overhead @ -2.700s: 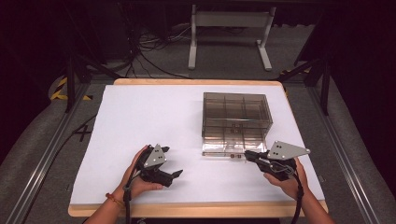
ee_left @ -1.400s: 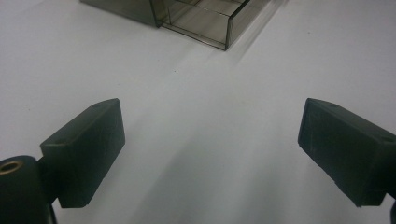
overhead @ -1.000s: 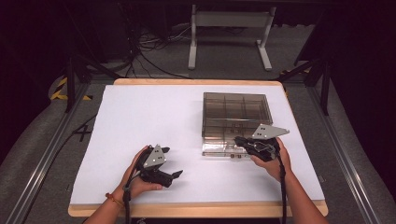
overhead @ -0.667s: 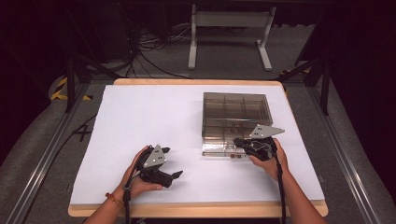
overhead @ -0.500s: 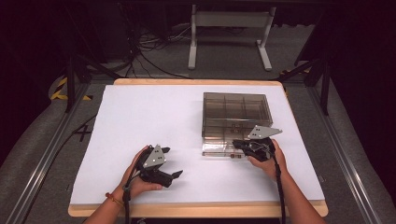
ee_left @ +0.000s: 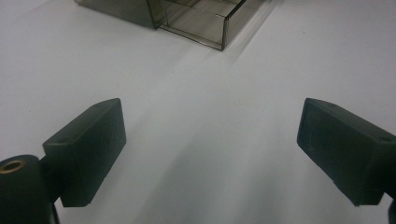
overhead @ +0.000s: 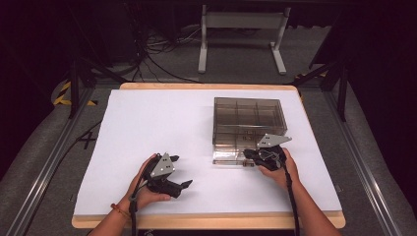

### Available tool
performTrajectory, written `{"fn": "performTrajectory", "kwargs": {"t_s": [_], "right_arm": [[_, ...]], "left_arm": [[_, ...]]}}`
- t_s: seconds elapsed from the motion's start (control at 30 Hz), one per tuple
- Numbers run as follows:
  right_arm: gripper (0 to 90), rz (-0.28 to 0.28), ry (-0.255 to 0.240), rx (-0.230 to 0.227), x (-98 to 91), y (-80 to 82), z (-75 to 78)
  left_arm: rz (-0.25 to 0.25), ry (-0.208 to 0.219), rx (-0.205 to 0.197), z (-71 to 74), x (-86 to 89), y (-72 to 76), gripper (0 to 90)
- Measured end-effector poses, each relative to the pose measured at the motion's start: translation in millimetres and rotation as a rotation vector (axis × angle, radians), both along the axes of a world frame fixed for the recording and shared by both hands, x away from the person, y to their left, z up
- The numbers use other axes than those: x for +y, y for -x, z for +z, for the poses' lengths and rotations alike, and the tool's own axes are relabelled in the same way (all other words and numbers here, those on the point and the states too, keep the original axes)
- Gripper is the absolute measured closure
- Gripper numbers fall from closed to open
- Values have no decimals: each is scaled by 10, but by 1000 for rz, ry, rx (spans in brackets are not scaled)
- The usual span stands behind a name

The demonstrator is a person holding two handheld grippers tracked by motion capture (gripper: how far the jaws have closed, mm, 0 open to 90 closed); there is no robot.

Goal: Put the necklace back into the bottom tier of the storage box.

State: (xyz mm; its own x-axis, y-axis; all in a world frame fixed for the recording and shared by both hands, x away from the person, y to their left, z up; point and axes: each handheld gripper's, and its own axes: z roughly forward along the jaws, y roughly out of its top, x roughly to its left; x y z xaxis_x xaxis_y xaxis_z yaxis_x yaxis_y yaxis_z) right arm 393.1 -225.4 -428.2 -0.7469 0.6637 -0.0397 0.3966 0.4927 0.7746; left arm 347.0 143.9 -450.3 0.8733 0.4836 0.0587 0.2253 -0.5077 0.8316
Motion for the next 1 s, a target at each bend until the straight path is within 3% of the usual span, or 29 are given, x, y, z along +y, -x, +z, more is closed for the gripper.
{"fn": "performTrajectory", "kwargs": {"t_s": [0.33, 1.0], "right_arm": [[861, -20, 6, 15, -21, -17, -36], [832, -30, 11, 4, -53, -3, -33]], "left_arm": [[-8, -3, -4, 7, -14, 15, 86], [-17, -15, -3, -4, -30, 12, 86]]}}
